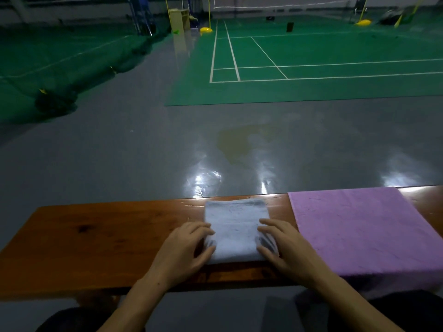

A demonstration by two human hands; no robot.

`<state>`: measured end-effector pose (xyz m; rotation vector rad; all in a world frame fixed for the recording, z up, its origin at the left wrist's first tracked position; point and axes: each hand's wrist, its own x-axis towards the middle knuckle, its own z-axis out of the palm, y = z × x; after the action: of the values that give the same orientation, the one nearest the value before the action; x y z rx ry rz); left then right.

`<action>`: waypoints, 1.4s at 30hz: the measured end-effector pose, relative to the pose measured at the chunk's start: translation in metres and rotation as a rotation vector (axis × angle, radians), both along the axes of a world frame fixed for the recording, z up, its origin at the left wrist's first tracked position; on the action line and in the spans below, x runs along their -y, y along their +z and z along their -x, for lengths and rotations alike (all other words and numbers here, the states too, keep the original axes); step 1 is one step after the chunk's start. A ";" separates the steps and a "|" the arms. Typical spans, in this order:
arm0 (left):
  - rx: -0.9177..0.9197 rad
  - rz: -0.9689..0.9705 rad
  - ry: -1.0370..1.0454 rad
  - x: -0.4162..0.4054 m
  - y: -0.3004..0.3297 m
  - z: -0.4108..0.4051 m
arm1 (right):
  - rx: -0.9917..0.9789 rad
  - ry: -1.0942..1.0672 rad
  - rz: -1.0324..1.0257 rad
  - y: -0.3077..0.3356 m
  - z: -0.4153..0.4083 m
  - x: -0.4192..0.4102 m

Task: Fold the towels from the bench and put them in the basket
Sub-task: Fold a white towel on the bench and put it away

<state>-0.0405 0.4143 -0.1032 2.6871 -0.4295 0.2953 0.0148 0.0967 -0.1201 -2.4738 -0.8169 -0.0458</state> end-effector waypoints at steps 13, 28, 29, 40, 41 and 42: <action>-0.058 -0.170 -0.121 -0.001 -0.001 -0.011 | 0.049 0.099 0.227 -0.006 -0.010 -0.002; -0.031 0.088 -0.016 0.000 0.004 -0.020 | -0.077 -0.104 -0.084 0.005 -0.015 -0.007; -0.052 0.124 -0.004 0.000 0.006 -0.020 | -0.092 -0.113 -0.102 0.006 -0.015 -0.007; -0.134 0.334 0.177 0.001 0.010 -0.017 | -0.144 -0.235 -0.228 0.009 -0.012 -0.010; -0.150 0.334 0.201 0.001 0.009 -0.017 | -0.156 -0.261 -0.232 0.009 -0.012 -0.011; -0.171 0.327 0.229 0.002 0.008 -0.018 | -0.162 -0.287 -0.237 0.008 -0.013 -0.012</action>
<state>-0.0227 0.4128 -0.0954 2.4131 -0.0179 0.1795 0.0274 0.1083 -0.1123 -2.3136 -0.3621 -0.0420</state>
